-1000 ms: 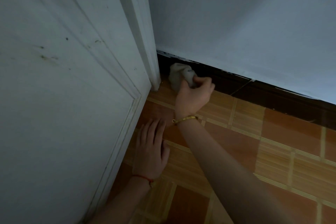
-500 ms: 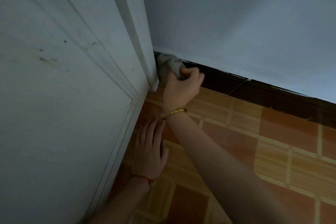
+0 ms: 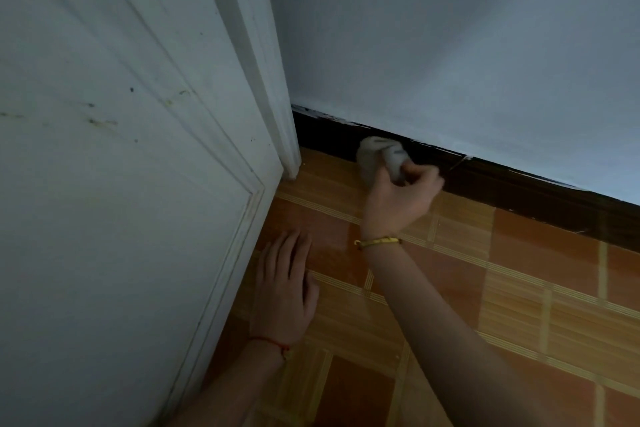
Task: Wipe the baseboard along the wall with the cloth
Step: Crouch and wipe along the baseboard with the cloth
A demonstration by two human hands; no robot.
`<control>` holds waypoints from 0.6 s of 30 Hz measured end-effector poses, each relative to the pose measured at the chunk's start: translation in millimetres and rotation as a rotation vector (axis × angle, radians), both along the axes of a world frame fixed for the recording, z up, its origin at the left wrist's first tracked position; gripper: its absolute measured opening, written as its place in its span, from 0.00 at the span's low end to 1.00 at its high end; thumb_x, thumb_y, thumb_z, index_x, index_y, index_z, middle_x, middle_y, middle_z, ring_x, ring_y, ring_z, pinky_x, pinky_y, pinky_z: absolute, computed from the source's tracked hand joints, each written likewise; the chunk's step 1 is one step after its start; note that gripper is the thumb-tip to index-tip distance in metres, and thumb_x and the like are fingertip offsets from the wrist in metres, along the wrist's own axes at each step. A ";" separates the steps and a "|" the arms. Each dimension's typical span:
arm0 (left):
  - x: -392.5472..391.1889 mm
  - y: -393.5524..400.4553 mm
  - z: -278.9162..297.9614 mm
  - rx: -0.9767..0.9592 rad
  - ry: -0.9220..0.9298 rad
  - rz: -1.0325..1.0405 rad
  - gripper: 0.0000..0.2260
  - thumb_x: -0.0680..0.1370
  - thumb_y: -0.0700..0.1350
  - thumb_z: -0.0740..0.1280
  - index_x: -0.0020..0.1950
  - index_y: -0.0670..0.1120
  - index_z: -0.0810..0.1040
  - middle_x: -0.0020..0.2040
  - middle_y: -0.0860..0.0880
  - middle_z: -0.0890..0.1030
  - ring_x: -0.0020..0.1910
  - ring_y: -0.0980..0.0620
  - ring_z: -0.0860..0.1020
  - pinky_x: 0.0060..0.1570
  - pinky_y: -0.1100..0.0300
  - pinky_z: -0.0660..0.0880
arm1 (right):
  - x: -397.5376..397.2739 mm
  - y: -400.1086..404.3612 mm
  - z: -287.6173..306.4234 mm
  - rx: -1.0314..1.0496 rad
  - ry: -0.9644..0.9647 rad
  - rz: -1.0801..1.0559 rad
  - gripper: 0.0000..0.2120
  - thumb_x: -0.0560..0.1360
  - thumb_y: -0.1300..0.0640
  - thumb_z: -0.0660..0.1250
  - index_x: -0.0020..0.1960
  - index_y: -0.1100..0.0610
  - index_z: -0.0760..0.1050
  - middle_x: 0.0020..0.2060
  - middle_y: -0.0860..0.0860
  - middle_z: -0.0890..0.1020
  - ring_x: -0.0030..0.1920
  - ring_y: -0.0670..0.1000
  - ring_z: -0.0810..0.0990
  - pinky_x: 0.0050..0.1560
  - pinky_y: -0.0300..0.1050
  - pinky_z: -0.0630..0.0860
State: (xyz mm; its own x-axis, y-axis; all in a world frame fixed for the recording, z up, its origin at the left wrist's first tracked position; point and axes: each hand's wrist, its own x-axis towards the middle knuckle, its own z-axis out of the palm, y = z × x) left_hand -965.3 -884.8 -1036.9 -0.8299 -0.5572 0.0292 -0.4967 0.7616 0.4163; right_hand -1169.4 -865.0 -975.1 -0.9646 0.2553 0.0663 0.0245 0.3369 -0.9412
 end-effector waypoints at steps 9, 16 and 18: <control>0.8 -1.3 -2.4 -0.004 0.003 -0.010 0.25 0.79 0.48 0.58 0.77 0.44 0.67 0.76 0.45 0.67 0.76 0.46 0.63 0.75 0.43 0.61 | 11.2 -27.0 -15.4 0.056 -0.042 0.175 0.13 0.62 0.71 0.73 0.42 0.63 0.73 0.46 0.55 0.73 0.42 0.48 0.72 0.44 0.33 0.68; 0.4 -0.9 -2.3 0.003 0.018 -0.008 0.25 0.80 0.48 0.57 0.77 0.45 0.67 0.76 0.46 0.67 0.77 0.46 0.62 0.76 0.43 0.60 | -13.5 42.7 -9.2 0.064 -0.002 -0.058 0.13 0.65 0.67 0.74 0.46 0.61 0.74 0.48 0.54 0.74 0.45 0.48 0.75 0.47 0.36 0.74; 0.6 -0.4 -2.6 0.004 0.012 -0.003 0.25 0.80 0.48 0.57 0.77 0.45 0.67 0.76 0.46 0.67 0.77 0.47 0.62 0.76 0.43 0.60 | -12.6 41.8 -7.0 0.061 0.063 -0.030 0.14 0.66 0.65 0.75 0.48 0.61 0.74 0.48 0.53 0.73 0.45 0.48 0.75 0.46 0.39 0.75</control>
State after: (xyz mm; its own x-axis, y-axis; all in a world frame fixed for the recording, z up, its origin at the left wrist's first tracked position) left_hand -964.6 -885.2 -1039.5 -0.8314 -0.5545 0.0368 -0.4892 0.7617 0.4248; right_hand -1182.0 -823.2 -982.1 -0.9499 0.2778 0.1433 -0.0234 0.3940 -0.9188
